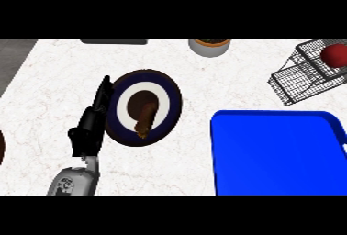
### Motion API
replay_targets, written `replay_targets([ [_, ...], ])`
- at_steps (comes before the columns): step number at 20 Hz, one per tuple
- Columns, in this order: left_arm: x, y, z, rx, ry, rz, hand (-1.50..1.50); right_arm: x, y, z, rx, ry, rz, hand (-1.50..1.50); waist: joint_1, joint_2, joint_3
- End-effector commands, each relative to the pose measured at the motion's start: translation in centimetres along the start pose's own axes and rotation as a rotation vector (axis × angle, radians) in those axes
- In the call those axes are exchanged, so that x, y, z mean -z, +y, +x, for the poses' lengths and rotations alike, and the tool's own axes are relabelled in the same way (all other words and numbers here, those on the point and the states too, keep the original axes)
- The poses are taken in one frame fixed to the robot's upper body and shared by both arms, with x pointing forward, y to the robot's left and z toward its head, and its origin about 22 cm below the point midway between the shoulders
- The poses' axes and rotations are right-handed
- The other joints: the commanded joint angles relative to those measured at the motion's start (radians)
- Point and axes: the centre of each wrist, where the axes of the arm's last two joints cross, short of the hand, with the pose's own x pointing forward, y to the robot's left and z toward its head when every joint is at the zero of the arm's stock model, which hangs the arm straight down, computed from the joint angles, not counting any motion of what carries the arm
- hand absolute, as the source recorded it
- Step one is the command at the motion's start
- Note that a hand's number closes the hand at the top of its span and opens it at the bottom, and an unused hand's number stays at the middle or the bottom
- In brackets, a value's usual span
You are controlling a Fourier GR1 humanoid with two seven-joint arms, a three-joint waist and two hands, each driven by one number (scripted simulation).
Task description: Pick the tomato from the tray and place it in the tiered basket
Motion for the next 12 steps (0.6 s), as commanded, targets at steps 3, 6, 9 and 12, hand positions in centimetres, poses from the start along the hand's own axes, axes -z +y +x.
replay_targets([
  [3,-0.1,0.2,0.1,0.016,-0.012,-0.013,0.00,-1.9,-5.0,-2.0,0.222,0.089,-0.174,-1.50,0.007,0.004,0.001],
  [6,-0.1,0.6,-0.1,-0.005,-0.012,0.000,0.00,-4.5,-8.0,-4.8,0.260,0.158,-0.230,-1.50,0.000,0.006,0.001],
  [9,0.0,0.7,1.2,-0.002,-0.014,0.013,0.00,-7.0,-9.3,-7.9,0.336,0.228,-0.273,-1.50,0.000,0.004,0.003],
  [12,-0.4,0.3,-0.1,0.008,-0.016,0.003,0.00,-9.3,-10.4,-10.4,0.452,0.209,-0.281,-1.50,-0.006,0.007,0.004],
])
